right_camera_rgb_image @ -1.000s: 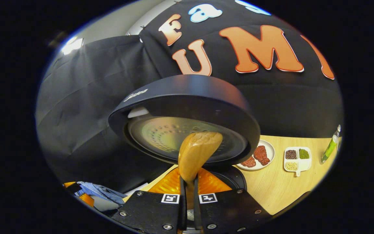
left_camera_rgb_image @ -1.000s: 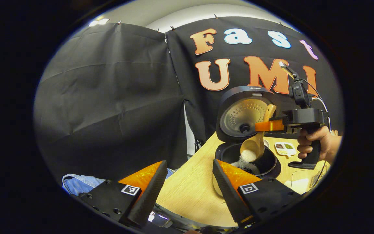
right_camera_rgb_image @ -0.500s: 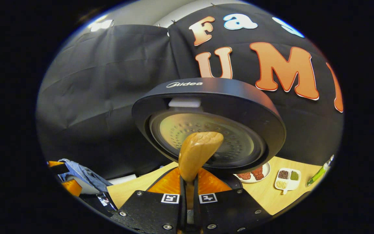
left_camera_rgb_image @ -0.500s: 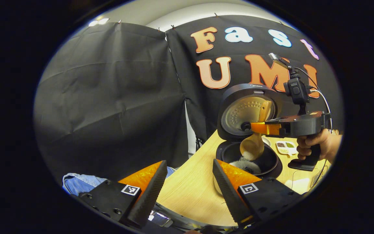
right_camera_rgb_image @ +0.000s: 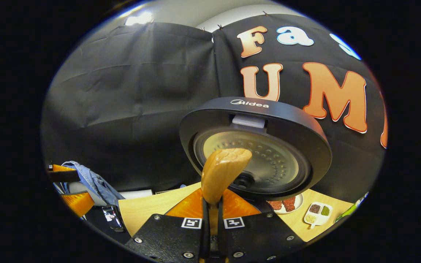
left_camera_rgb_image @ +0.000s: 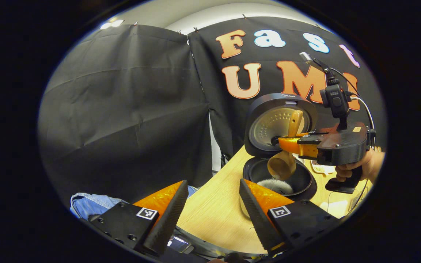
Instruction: Close the left gripper, press the button to open the rice cooker; take a wooden spoon from the chopstick holder with the right hand, scoop a spoonful of rice and pour it into the rice cooker, then put the wooden spoon back into the chopstick holder.
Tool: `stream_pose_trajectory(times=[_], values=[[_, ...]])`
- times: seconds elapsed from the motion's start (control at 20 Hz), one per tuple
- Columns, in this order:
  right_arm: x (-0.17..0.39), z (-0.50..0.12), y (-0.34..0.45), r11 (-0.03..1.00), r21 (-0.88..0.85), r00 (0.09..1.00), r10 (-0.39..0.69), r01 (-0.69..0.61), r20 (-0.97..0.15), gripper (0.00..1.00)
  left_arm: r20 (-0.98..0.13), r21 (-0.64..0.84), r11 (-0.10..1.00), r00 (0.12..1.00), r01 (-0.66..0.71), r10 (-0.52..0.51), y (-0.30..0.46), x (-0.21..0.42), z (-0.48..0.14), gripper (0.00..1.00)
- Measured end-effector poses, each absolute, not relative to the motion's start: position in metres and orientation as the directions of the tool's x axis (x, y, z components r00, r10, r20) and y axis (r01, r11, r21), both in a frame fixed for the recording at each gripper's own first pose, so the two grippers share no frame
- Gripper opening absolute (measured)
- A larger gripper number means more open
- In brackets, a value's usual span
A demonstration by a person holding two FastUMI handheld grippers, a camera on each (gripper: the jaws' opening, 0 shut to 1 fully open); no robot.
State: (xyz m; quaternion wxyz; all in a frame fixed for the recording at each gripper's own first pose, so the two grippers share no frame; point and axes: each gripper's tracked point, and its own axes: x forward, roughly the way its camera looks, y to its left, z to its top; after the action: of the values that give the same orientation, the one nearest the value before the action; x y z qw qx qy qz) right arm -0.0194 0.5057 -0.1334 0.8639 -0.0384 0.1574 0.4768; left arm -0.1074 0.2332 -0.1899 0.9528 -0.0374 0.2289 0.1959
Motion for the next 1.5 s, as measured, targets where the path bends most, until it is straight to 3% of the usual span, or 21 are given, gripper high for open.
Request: stream_pose_trajectory(times=[0.25,0.3,0.35,0.55,0.6,0.95,1.5], values=[[-0.012,-0.132,0.488,0.570,0.041,0.533,0.790,-0.821,-0.302,0.08,-0.449,0.006,0.924,0.825,-0.383,0.344,0.227,-0.106,-0.188,0.95],[-0.011,-0.135,0.482,0.579,0.064,0.535,0.786,-0.813,-0.311,0.08,-0.453,-0.015,0.923,0.826,-0.384,0.336,0.225,-0.105,-0.188,1.00],[-0.010,-0.137,0.477,0.590,0.100,0.536,0.781,-0.801,-0.321,0.08,-0.456,-0.031,0.922,0.827,-0.385,0.330,0.224,-0.103,-0.188,0.95],[0.007,-0.133,0.441,0.646,0.244,0.566,0.757,-0.724,-0.326,0.08,-0.457,-0.038,0.925,0.830,-0.379,0.321,0.221,-0.093,-0.187,0.95],[0.011,-0.131,0.430,0.656,0.285,0.573,0.752,-0.699,-0.325,0.08,-0.456,-0.037,0.927,0.832,-0.372,0.316,0.218,-0.089,-0.187,0.90],[0.034,-0.136,0.346,0.701,0.499,0.631,0.698,-0.509,-0.338,0.08,-0.450,-0.070,0.951,0.860,-0.303,0.241,0.182,-0.064,-0.179,0.90],[0.000,-0.212,0.170,0.858,0.426,0.706,0.490,-0.286,-0.512,0.08,-0.419,-0.061,0.966,0.885,-0.253,0.205,0.150,-0.037,-0.167,0.90]])
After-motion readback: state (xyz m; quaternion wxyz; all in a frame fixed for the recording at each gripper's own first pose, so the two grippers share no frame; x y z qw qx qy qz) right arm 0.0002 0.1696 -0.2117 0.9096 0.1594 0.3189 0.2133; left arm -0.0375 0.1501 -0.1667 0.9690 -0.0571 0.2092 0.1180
